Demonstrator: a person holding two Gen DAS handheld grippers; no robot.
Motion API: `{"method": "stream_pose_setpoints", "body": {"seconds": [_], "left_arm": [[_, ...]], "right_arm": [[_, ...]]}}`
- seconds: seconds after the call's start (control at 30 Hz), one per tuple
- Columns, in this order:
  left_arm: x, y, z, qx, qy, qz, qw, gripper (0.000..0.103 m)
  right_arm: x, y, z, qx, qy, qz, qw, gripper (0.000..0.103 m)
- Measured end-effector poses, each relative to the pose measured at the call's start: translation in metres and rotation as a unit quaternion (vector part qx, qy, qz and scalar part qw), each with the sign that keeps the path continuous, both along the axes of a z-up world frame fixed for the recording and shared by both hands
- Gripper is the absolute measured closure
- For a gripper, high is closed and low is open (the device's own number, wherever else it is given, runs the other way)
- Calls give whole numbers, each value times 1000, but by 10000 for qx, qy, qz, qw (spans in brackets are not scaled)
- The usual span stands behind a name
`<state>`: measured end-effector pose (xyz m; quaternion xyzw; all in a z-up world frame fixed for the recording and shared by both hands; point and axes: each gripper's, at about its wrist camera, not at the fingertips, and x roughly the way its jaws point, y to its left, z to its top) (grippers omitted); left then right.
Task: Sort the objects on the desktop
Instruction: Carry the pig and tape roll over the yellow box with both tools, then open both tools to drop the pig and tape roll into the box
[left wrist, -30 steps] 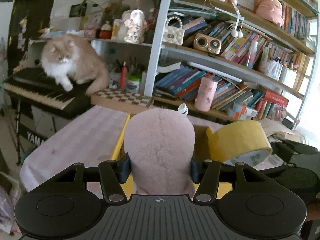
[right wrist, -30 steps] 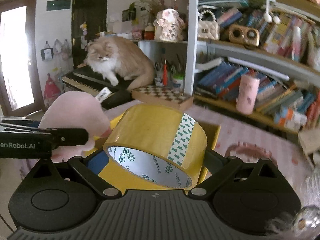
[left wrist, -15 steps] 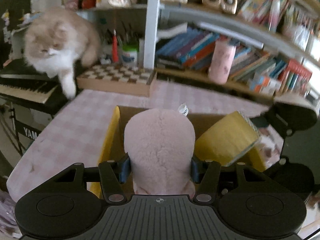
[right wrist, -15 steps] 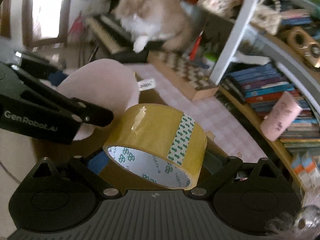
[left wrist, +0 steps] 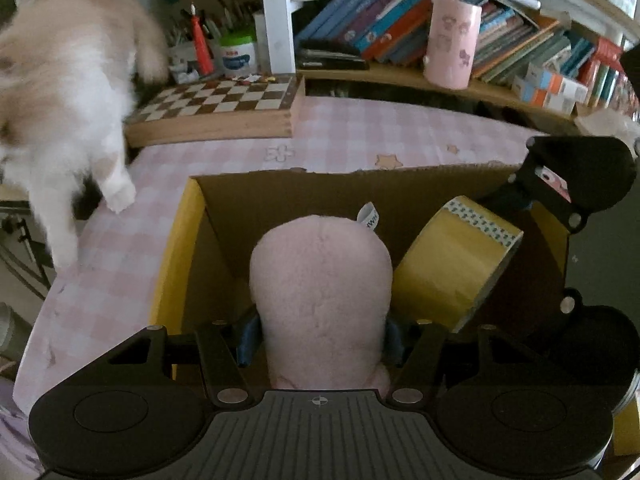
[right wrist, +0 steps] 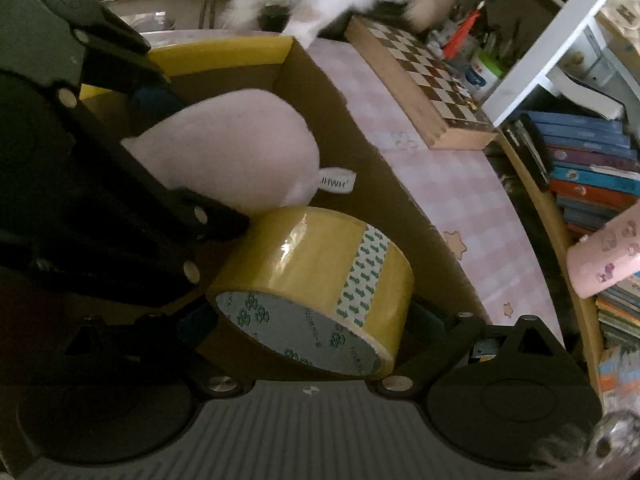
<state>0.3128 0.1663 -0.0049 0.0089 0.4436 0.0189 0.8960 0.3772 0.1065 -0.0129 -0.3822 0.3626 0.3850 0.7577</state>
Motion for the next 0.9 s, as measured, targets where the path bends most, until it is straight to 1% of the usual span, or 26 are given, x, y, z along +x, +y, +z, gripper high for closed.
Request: {"method": "stream_pose_setpoints", "body": {"seconds": [0.1, 0.13, 0.2, 0.23, 0.27, 0.37, 0.5, 0.6, 0.9], "left_arm": [[0, -1, 0, 5, 12, -30, 10000, 40], [0, -2, 1, 17, 9, -43, 10000, 37], [-2, -4, 2, 96, -69, -63, 9999, 25], [-5, -6, 5, 178, -164, -35, 9997, 15], [-8, -7, 8, 246, -289, -6, 9993, 11], [-18, -6, 18, 207, -567, -40, 9982, 9], [-33, -8, 36, 148, -928, -18, 9956, 8], [-48, -11, 50, 85, -1190, -22, 9928, 8], [-109, -25, 88, -61, -1959, -137, 9805, 7]], "right_arm": [[-1, 1, -2, -72, 12, -12, 10000, 4], [-1, 0, -2, -73, 17, -33, 10000, 4], [-1, -1, -1, -38, -5, -83, 10000, 3], [-1, -1, -1, -25, -22, -105, 9999, 3], [-2, -2, 0, 10, -22, -105, 9999, 3], [-8, -5, 6, 196, -55, -126, 9997, 2], [-23, -12, 24, 499, -253, -164, 9983, 2], [-35, -20, 38, 760, -413, -312, 9958, 2], [-93, -57, 75, 1420, -917, -869, 9818, 2]]}}
